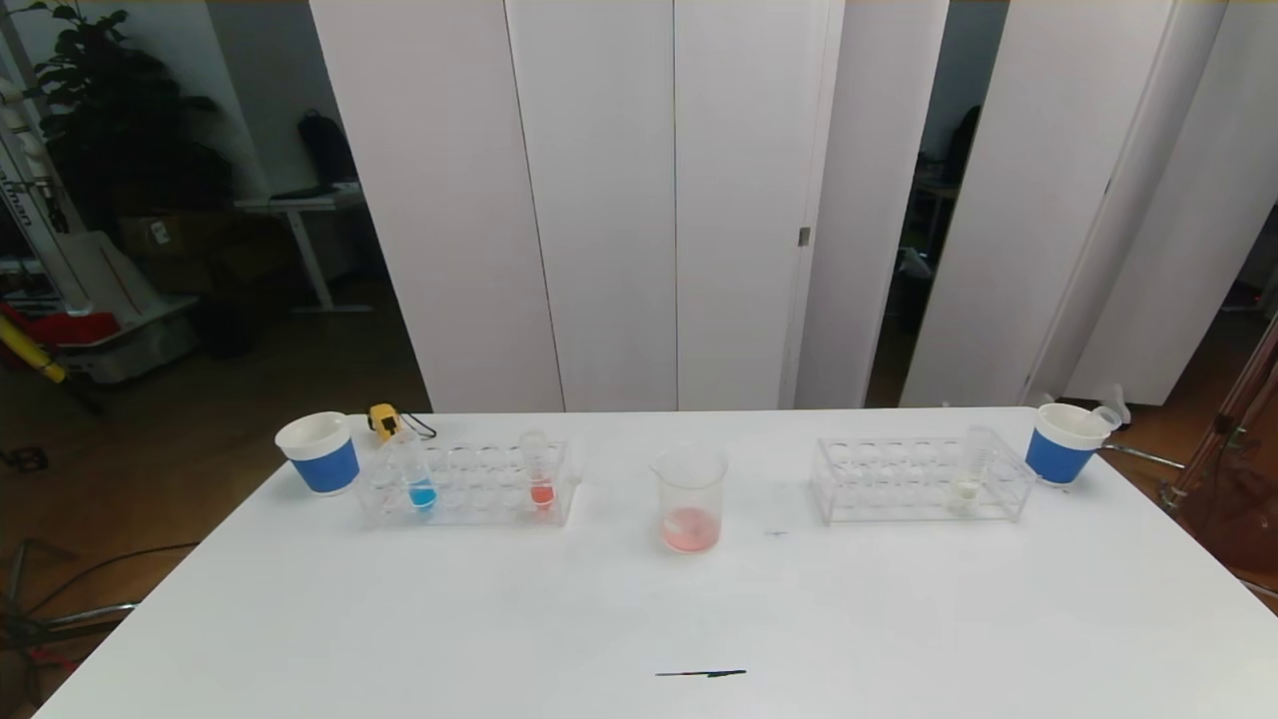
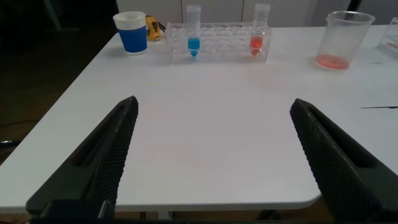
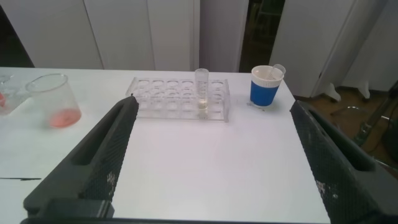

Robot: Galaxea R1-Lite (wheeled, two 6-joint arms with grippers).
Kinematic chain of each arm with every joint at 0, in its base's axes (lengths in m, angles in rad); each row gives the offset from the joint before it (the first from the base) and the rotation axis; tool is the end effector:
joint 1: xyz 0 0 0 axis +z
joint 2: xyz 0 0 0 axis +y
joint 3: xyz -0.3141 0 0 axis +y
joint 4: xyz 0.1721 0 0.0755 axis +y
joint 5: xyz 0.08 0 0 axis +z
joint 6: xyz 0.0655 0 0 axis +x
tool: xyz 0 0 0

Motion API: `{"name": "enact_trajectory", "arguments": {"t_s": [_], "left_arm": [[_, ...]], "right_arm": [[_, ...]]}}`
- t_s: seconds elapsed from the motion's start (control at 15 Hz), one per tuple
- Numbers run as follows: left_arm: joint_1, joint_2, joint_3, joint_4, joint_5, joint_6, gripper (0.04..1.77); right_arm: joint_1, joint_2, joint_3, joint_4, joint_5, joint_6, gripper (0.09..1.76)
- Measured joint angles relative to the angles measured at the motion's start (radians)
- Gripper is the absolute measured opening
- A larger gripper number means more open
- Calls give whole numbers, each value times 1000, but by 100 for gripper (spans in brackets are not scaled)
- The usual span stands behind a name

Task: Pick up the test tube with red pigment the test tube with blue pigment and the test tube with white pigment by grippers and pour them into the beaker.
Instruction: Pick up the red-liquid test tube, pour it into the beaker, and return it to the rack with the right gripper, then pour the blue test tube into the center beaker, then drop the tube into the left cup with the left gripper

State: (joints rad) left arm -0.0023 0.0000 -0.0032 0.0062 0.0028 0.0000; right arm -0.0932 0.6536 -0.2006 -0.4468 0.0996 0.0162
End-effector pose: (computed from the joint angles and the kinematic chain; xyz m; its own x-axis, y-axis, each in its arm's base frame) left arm 0.0033 0.0002 0.0756 1.0000 0.0005 -0.0030 -0.0005 1.0000 0.0000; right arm 0.0838 -0.0013 0.1827 1.0000 0.0064 -0.0062 -0.0063 0.9998 0.0168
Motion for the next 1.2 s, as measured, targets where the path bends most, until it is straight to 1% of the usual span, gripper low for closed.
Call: {"name": "enact_trajectory", "arguments": {"t_s": [0.13,0.27,0.33,0.47,0.53,0.73,0.93,1.0,1.2], "left_arm": [[0,0,0,0,0,0,175],[0,0,0,0,0,0,175],[0,0,0,0,0,0,175],[0,0,0,0,0,0,175],[0,0,0,0,0,0,175],[0,0,0,0,0,0,175],[0,0,0,0,0,0,175],[0,0,0,0,0,0,175],[0,0,0,0,0,0,175]], "right_arm": [[4,-149,29,166,-13,4,175],[5,-266,35,296,-31,13,175],[24,-317,39,330,-54,22,175],[87,-391,50,335,-92,4,175],[93,-418,56,337,-98,0,175],[99,-506,125,359,-97,-16,175],[97,-606,162,504,-98,-28,175],[97,-624,169,519,-99,-28,175],[97,-649,177,504,-100,-23,175]]}}
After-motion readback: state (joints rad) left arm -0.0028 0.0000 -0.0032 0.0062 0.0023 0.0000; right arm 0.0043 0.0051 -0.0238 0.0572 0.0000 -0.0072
